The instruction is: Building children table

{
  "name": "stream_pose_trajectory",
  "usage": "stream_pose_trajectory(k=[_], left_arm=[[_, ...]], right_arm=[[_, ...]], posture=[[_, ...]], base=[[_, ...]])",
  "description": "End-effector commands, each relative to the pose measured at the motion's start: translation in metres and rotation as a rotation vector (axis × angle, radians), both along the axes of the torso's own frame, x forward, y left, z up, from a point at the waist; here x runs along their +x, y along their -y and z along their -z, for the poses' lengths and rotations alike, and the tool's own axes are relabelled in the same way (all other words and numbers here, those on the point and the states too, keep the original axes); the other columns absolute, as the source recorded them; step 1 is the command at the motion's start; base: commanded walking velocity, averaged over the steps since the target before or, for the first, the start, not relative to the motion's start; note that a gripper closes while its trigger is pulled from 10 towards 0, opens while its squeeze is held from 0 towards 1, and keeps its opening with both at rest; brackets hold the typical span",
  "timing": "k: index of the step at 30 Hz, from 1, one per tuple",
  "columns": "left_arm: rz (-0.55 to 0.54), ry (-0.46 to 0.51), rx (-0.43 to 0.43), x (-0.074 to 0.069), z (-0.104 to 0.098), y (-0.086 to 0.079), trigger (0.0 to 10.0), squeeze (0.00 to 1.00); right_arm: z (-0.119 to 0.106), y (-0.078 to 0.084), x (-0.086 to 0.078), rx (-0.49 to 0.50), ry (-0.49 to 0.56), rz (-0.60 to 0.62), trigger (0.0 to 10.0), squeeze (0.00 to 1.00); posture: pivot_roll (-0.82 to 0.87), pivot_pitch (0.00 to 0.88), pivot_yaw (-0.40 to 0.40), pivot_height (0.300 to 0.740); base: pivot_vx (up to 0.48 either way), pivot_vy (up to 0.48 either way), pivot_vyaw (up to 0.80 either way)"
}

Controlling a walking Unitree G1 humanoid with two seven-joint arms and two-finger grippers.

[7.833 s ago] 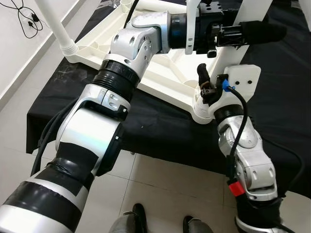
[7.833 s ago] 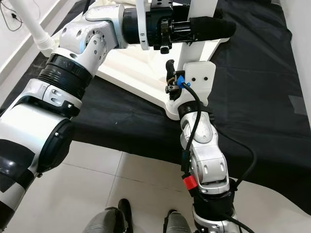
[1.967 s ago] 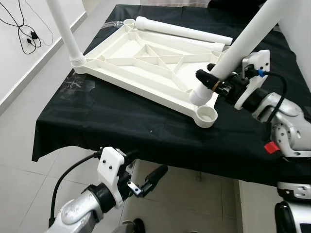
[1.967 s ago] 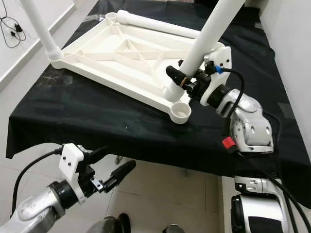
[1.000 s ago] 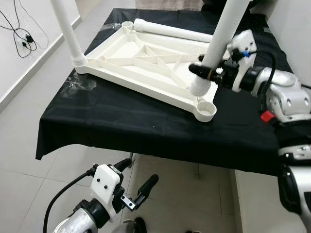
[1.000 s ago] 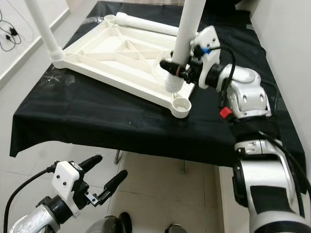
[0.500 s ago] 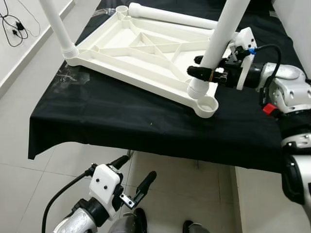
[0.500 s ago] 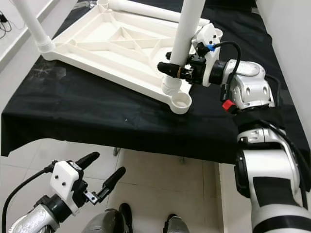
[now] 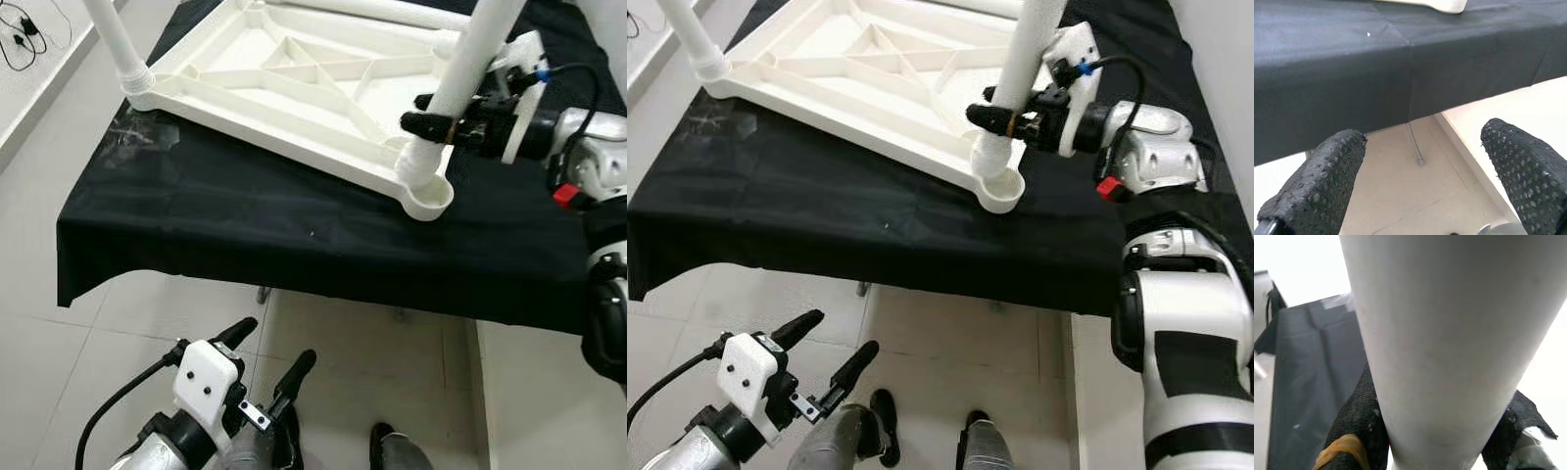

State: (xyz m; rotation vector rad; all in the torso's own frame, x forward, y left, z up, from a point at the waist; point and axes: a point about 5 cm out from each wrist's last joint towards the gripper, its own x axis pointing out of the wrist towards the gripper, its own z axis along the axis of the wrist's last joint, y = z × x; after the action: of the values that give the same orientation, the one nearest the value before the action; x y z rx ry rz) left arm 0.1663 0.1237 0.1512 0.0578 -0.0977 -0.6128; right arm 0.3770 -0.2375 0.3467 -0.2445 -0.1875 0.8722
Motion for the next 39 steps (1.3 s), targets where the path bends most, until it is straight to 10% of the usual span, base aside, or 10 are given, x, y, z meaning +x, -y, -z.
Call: stream_pose_trajectory(k=[1,12,28,39], left_arm=[[0.0,-0.026,0.023,-0.006,0.003,-0.001,10.0,0.0],[-0.01,-0.036,0.03,-0.009,0.002,-0.005,10.0,0.0],[-0.02,-0.035,0.036,-0.008,0.002,-0.006,10.0,0.0],[-0.019,-0.031,0.035,-0.006,0.002,-0.004,10.0,0.0]], right_arm=[[-0.002,0.009,-0.005,0.04,0.024,-0.02,10.0,0.0],[-0.002,0.021,-0.021,-0.078,0.055,-0.162,10.0,0.0],[-0.003,-0.002,-0.025,-0.326,0.052,-0.342,10.0,0.0],[-0.005,0.016,-0.022,-0.311,0.009,-0.209,10.0,0.0]], posture=[[0.09,0.426,0.043,0.74],[0.09,0.434,0.062,0.74],[0.09,0.425,0.056,0.74],[0.08,0.421,0.054,0.74]], base=[[0.0,0.0,0.0],[0.0,0.0,0.0],[0.0,0.0,0.0],[0.0,0.0,0.0]])
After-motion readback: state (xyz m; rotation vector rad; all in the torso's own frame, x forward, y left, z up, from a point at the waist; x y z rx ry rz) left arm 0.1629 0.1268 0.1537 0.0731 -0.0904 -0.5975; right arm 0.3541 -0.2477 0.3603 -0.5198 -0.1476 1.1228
